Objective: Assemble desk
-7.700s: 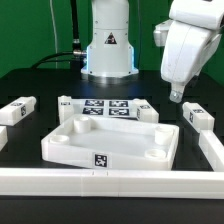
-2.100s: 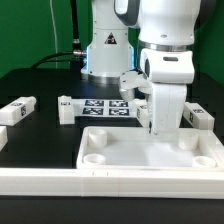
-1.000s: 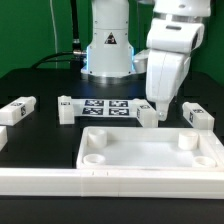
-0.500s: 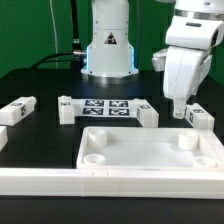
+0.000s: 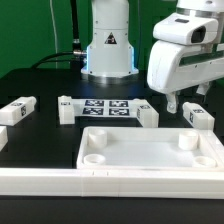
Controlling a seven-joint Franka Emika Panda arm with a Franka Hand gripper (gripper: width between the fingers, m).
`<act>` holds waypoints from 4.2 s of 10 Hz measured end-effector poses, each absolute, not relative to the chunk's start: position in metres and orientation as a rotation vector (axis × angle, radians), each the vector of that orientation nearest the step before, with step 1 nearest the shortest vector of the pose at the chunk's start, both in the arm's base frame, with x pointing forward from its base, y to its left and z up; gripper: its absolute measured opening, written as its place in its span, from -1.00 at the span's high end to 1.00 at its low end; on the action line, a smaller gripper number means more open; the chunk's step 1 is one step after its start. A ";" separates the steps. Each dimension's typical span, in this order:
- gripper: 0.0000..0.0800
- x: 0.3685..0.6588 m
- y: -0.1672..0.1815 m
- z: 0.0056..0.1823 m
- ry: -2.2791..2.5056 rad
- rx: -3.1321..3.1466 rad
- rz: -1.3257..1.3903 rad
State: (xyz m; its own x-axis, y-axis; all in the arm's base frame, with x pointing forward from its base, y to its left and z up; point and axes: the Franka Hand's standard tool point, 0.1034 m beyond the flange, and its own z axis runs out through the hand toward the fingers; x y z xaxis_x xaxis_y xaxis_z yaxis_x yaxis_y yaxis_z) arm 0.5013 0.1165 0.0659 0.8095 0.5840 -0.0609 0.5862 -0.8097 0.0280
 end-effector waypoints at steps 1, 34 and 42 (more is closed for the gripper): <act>-0.62 0.499 0.123 0.066 0.781 2.994 -0.080; -0.62 0.458 0.157 0.011 0.263 2.613 -1.532; 0.26 0.464 0.154 0.015 0.297 2.640 -1.522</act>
Offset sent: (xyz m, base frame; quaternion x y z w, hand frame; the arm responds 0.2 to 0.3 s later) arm -0.0092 0.0161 -0.0116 0.0205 0.0379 0.2623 0.9640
